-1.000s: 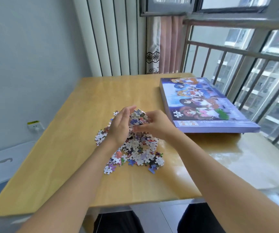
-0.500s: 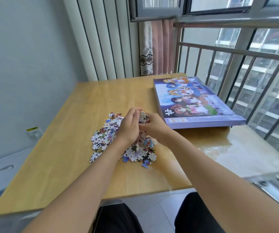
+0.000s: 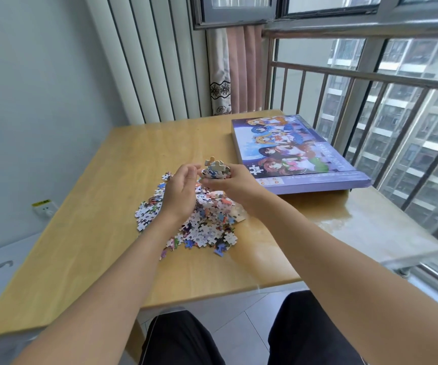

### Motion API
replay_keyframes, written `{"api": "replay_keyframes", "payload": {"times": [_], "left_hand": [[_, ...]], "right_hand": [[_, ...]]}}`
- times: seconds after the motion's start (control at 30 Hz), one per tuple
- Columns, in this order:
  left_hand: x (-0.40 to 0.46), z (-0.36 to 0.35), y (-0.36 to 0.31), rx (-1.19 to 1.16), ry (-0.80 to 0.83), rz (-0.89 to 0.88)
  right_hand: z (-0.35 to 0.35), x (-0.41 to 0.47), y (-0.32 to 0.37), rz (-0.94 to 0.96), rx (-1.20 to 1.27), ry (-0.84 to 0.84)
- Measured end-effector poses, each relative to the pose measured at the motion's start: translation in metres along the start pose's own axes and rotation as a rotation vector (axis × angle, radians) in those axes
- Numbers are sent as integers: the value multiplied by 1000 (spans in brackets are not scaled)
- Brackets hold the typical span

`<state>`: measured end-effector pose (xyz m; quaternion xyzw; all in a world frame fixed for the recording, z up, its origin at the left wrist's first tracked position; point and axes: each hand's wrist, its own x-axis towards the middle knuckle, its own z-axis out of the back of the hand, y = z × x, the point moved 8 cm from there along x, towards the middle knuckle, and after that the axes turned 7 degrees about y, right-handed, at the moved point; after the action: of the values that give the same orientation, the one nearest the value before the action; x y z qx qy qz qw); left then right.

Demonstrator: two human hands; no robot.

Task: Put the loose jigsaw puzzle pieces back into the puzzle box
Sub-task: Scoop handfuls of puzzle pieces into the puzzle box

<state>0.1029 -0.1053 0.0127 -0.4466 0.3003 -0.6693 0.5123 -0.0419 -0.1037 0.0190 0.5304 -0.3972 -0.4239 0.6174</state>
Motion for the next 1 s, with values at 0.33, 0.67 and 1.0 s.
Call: {"api": "replay_keyframes", "payload": {"times": [0.33, 0.67, 1.0], "left_hand": [[-1, -33, -14, 210, 182, -65], [31, -107, -63, 474, 171, -212], [55, -93, -77, 305, 54, -113]], "right_hand": [[39, -41, 10, -81, 156, 17], [95, -119, -31, -239, 201, -16], [131, -94, -51, -447, 574, -195]]}}
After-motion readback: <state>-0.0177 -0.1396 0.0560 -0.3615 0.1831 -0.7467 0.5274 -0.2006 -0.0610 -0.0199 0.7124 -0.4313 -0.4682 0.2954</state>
